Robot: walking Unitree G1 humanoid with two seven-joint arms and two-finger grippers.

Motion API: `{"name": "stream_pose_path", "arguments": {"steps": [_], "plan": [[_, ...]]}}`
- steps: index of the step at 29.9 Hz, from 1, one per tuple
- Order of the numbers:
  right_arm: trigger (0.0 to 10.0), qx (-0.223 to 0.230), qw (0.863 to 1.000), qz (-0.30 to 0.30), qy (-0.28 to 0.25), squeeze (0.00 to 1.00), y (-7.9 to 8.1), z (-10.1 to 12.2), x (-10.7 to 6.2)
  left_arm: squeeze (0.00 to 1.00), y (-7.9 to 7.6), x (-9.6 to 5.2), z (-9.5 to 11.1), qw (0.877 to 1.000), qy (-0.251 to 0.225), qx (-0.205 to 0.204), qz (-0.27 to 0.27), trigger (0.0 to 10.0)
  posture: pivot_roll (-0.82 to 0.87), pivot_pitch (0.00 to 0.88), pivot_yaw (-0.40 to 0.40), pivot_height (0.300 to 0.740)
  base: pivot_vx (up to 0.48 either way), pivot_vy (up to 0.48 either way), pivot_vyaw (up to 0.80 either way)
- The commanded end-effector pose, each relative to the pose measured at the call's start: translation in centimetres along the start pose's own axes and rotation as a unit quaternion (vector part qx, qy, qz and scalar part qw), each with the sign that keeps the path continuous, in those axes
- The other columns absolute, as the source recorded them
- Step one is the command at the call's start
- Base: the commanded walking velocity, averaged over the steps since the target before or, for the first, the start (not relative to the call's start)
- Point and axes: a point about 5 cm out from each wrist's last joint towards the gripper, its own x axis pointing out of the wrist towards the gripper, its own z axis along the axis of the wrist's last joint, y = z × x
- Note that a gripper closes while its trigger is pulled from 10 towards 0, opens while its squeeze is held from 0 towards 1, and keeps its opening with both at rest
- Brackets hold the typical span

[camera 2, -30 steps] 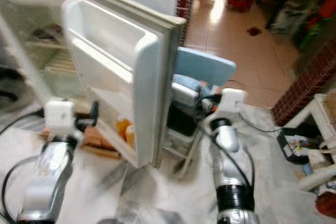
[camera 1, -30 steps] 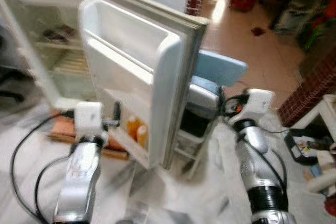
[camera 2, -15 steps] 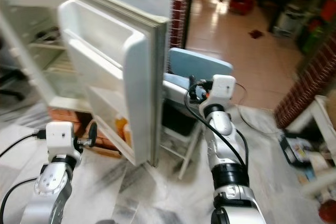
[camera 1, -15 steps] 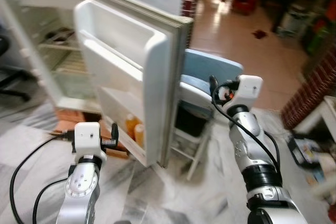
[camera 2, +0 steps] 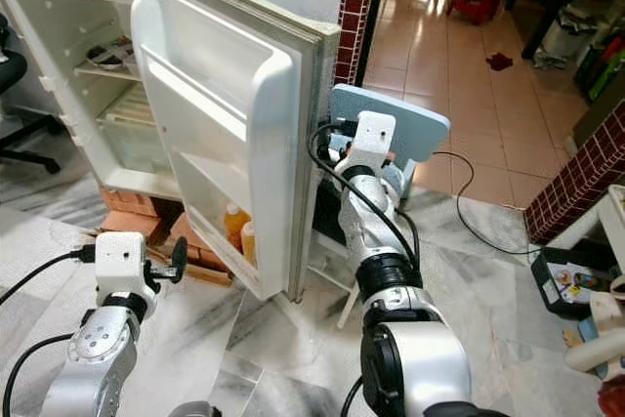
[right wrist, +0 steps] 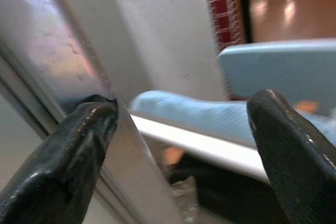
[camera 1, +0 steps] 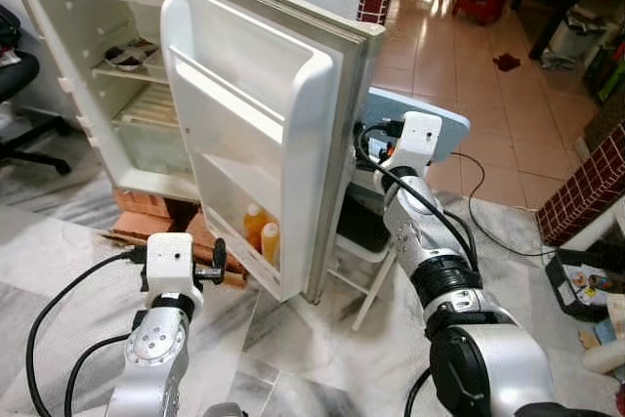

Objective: Restocking fridge

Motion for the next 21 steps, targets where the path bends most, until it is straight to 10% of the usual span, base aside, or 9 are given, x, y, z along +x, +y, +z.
{"name": "stream_pose_path", "arguments": {"steps": [1, 5, 7, 15, 21], "plan": [[10.0, 0.048, 0.988, 0.143, -0.037, 0.0, 5.1, 2.2, 0.7, 0.0, -0.3, 0.0, 0.2, 1.0, -0.001, 0.001, -0.008, 10.0, 0.17, 0.0, -0.084, 0.74, 0.0, 0.0, 0.0], [10.0, 0.133, 0.914, 0.382, -0.035, 0.0, 9.3, 3.2, -2.7, 0.0, -0.6, 0.1, 0.3, 1.0, 0.0, 0.0, -0.014, 10.0, 0.17, 0.0, -0.082, 0.74, 0.0, 0.0, 0.0], [10.0, 0.121, 0.901, 0.417, -0.022, 0.0, 9.4, 2.7, -3.8, 0.0, -0.7, 0.2, 0.3, 1.0, 0.002, 0.0, -0.017, 10.0, 0.16, 0.0, -0.082, 0.74, 0.0, 0.0, 0.0], [10.0, 0.056, 0.936, 0.347, 0.03, 0.0, 5.2, -0.5, -4.2, 0.0, -1.0, 0.3, 0.1, 1.0, 0.007, 0.002, -0.025, 10.0, 0.16, 0.0, -0.079, 0.74, 0.0, 0.0, 0.0], [10.0, -0.068, 0.98, 0.183, 0.039, 0.0, 1.4, -1.4, -3.3, 0.0, -1.5, 0.5, 0.1, 0.999, 0.011, 0.013, -0.043, 10.0, 0.15, 0.0, -0.077, 0.74, 0.0, 0.0, 0.0]]}}
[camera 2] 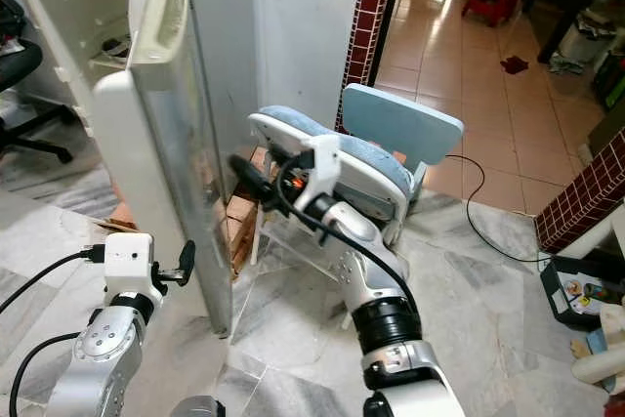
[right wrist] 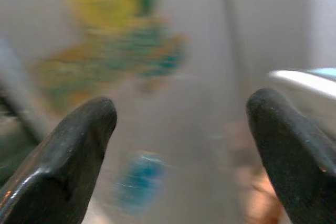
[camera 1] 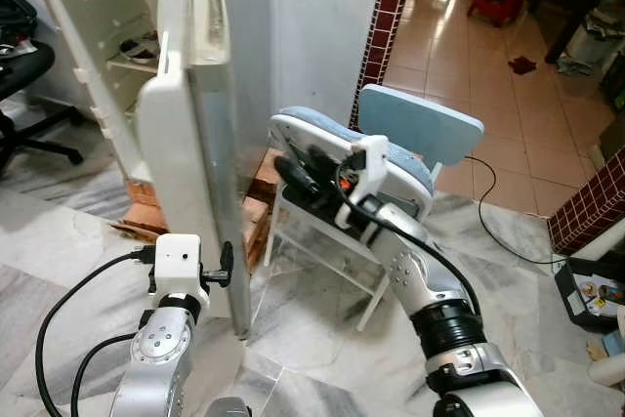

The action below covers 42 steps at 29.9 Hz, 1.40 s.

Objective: Restocking fridge

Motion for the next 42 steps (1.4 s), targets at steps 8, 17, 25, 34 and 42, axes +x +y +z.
{"name": "stream_pose_path", "arguments": {"steps": [8, 17, 25, 34, 42], "plan": [[10.0, -0.064, 0.989, -0.13, 0.011, 0.0, -3.0, -0.1, -0.6, 0.0, -1.3, 0.7, 0.2, 0.999, 0.008, 0.025, -0.047, 10.0, 0.14, 0.0, -0.075, 0.74, 0.0, 0.0, 0.0], [10.0, -0.071, 0.979, -0.188, -0.021, 0.0, -4.4, 0.4, -1.5, 0.0, 3.1, 2.0, 2.1, 0.997, -0.031, 0.032, 0.055, 10.0, 0.14, 0.0, -0.079, 0.74, 0.0, 0.0, 0.0], [10.0, -0.11, 0.963, -0.236, -0.063, 0.0, -5.3, 1.0, -3.8, 0.0, 3.1, 2.2, 3.0, 0.995, -0.056, 0.057, 0.06, 10.0, 0.14, 0.0, -0.072, 0.74, 0.0, 0.0, 0.0], [10.0, -0.153, 0.944, -0.286, -0.057, 0.0, -6.7, 0.4, -7.1, 0.0, 1.9, 1.9, 5.0, 0.989, -0.112, 0.094, 0.035, 10.0, 0.14, 0.0, -0.067, 0.74, 0.0, 0.111, 0.0], [10.0, -0.158, 0.937, -0.309, -0.05, 0.0, -6.9, -0.4, -8.5, 0.0, 2.5, 1.8, 5.0, 0.981, -0.147, 0.118, 0.041, 10.0, 0.12, 0.0, -0.052, 0.74, 0.0, 0.251, -0.05]]}}
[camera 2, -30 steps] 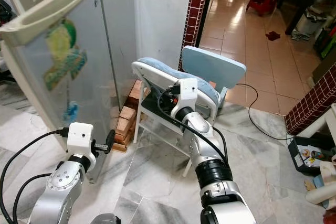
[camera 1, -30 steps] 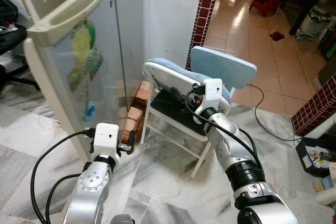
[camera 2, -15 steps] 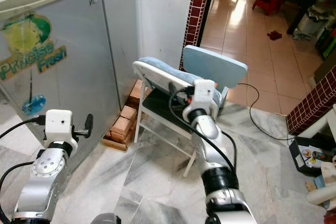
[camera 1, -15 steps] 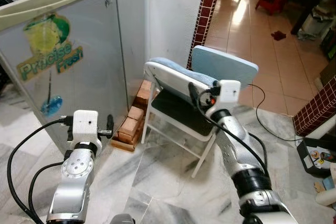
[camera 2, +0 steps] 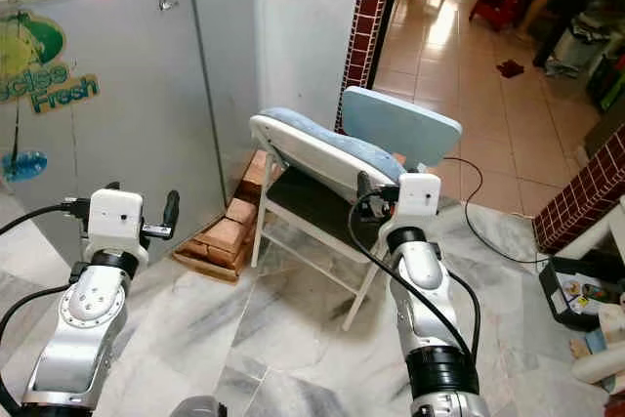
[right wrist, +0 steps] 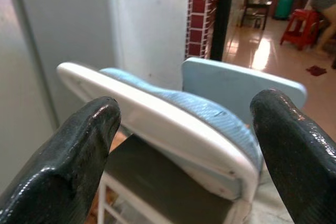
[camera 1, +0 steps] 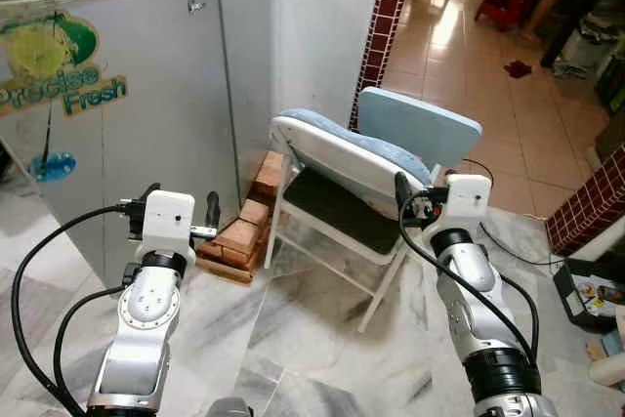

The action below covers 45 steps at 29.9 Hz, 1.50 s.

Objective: Restocking fridge

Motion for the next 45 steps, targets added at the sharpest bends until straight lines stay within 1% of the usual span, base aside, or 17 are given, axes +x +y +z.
{"name": "stream_pose_path", "arguments": {"steps": [1, 7, 12, 14, 15, 17, 21, 22, 28, 32, 35, 36, 39, 45], "plan": [[10.0, -0.004, 1.0, -0.003, -0.015, 0.0, 0.0, 0.5, -0.1, 0.0, 0.1, -0.1, -0.3, 1.0, 0.002, 0.006, 0.0, 10.0, 0.12, 0.0, -0.052, 0.74, 0.0, 0.48, -0.4], [10.0, -0.006, 1.0, -0.004, -0.02, 0.0, 0.0, 0.8, -0.2, 0.0, 0.3, 0.1, -0.3, 1.0, -0.003, 0.001, 0.004, 10.0, 0.11, 0.0, -0.043, 0.74, 0.0, 0.48, -0.54], [10.0, -0.001, 1.0, -0.008, -0.02, 0.0, -0.3, 0.9, -0.4, 0.0, -0.3, -0.1, -0.1, 1.0, -0.02, -0.016, -0.007, 10.0, 0.1, 0.0, -0.054, 0.74, 0.0, 0.48, -0.59], [10.0, 0.006, 1.0, -0.012, -0.014, 0.0, -0.6, 0.7, -0.9, 0.0, -0.4, -0.1, 0.1, 0.999, -0.028, -0.031, -0.005, 10.0, 0.11, 0.0, -0.065, 0.74, 0.0, 0.48, 0.0], [10.0, 0.006, 1.0, -0.012, -0.014, 0.0, -0.6, 0.7, -0.9, 0.0, -0.4, -0.1, 0.1, 0.999, -0.028, -0.031, -0.005, 10.0, 0.11, 0.0, -0.065, 0.74, 0.0, 0.48, 0.0], [10.0, 0.006, 1.0, -0.017, -0.006, 0.0, -1.0, 0.3, -1.6, 0.0, -0.5, 0.0, 0.1, 0.998, -0.029, -0.051, -0.005, 10.0, 0.1, 0.0, -0.07, 0.74, 0.0, 0.48, 0.0], [10.0, 0.008, 1.0, -0.021, 0.002, 0.0, -1.2, 0.0, -2.3, 0.0, -0.5, -0.1, 0.0, 0.998, -0.03, -0.06, -0.012, 10.0, 0.09, 0.0, -0.066, 0.74, 0.0, 0.48, 0.0], [10.0, 0.008, 1.0, -0.023, 0.004, 0.0, -1.2, -0.1, -2.5, 0.0, -0.6, -0.2, 0.0, 0.997, -0.029, -0.067, -0.021, 10.0, 0.09, 0.0, -0.06, 0.74, 0.0, 0.48, 0.0], [10.0, 0.013, 0.999, -0.028, 0.013, 0.0, -1.4, -0.4, -2.9, 0.0, -1.0, -0.7, -0.3, 0.996, -0.019, -0.087, -0.024, 10.0, 0.09, 0.0, -0.053, 0.74, 0.0, 0.48, 0.0], [10.0, 0.014, 0.999, -0.029, 0.014, 0.0, -1.5, -0.4, -3.0, 0.0, -1.2, -0.8, -0.4, 0.995, -0.015, -0.096, -0.028, 10.0, 0.08, 0.0, -0.047, 0.74, 0.0, 0.48, 0.0], [10.0, 0.013, 1.0, -0.026, 0.006, 0.0, -1.4, 0.1, -2.6, 0.0, -1.2, -0.6, -0.1, 0.994, -0.02, -0.104, -0.028, 10.0, 0.08, 0.0, -0.034, 0.74, 0.0, 0.48, 0.0], [10.0, 0.013, 1.0, -0.026, 0.006, 0.0, -1.4, 0.1, -2.6, 0.0, -1.2, -0.6, -0.1, 0.994, -0.02, -0.104, -0.028, 10.0, 0.08, 0.0, -0.034, 0.74, 0.0, 0.48, 0.0], [10.0, 0.006, 1.0, -0.02, -0.002, 0.0, -1.5, 0.7, -1.9, 0.0, -1.2, -0.2, 0.3, 0.994, -0.029, -0.098, -0.033, 10.0, 0.08, 0.0, -0.036, 0.74, 0.0, 0.48, 0.0], [10.0, 0.007, 1.0, -0.023, -0.002, 0.0, -1.6, 0.8, -1.7, 0.0, -0.9, -0.2, 0.2, 0.995, -0.027, -0.094, -0.033, 10.0, 0.08, 0.0, -0.038, 0.74, 0.0, 0.48, 0.0]]}}
